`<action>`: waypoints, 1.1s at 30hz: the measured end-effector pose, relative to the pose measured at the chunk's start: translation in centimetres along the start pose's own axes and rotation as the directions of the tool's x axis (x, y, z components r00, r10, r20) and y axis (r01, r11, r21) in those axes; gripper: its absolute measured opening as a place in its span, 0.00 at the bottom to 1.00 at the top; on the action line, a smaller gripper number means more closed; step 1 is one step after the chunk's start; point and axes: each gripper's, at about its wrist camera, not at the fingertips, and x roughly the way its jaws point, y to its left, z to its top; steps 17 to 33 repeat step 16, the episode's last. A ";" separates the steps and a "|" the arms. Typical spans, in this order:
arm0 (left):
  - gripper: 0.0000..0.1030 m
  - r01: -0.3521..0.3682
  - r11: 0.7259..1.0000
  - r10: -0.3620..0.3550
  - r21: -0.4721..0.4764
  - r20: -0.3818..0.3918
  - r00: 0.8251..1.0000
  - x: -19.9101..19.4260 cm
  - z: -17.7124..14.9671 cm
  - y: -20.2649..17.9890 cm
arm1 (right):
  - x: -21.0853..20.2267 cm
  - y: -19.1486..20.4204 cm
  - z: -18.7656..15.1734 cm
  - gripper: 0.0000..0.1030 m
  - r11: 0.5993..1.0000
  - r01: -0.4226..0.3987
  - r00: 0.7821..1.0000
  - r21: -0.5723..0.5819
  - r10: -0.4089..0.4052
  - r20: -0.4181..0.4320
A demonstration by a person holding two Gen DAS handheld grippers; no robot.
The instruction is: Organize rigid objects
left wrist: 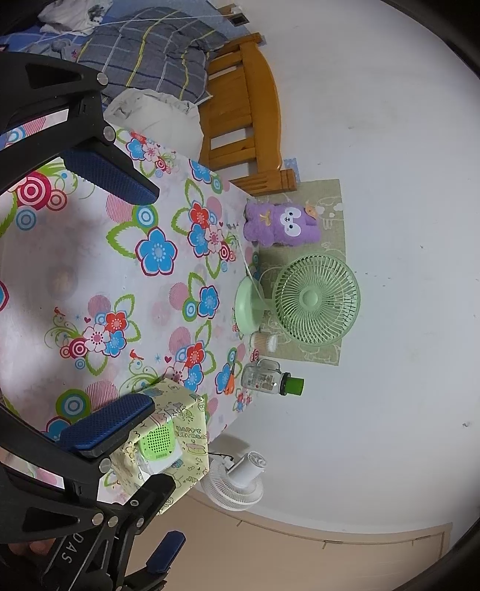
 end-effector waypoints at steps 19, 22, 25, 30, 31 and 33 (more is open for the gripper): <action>1.00 0.003 1.000 -0.003 0.005 -0.006 1.000 0.0 -0.2 -0.4 | -0.3 -0.2 -0.2 0.95 1.000 0.012 1.000 0.003 -0.012 -0.002; 1.00 0.003 1.000 -0.003 0.005 -0.006 1.000 0.0 -0.2 -0.4 | -0.3 -0.2 -0.2 0.95 1.000 0.012 1.000 0.003 -0.012 -0.002; 1.00 0.003 1.000 -0.003 0.005 -0.006 1.000 0.0 -0.2 -0.4 | -0.3 -0.2 -0.2 0.95 1.000 0.012 1.000 0.003 -0.012 -0.002; 1.00 0.003 1.000 -0.003 0.005 -0.006 1.000 0.0 -0.2 -0.4 | -0.3 -0.2 -0.2 0.95 1.000 0.012 1.000 0.003 -0.012 -0.002; 1.00 0.003 1.000 -0.003 0.005 -0.006 1.000 0.0 -0.2 -0.4 | -0.3 -0.2 -0.2 0.95 1.000 0.012 1.000 0.003 -0.012 -0.002; 1.00 0.003 1.000 -0.003 0.005 -0.006 1.000 0.0 -0.2 -0.4 | -0.3 -0.2 -0.2 0.95 1.000 0.012 1.000 0.003 -0.012 -0.002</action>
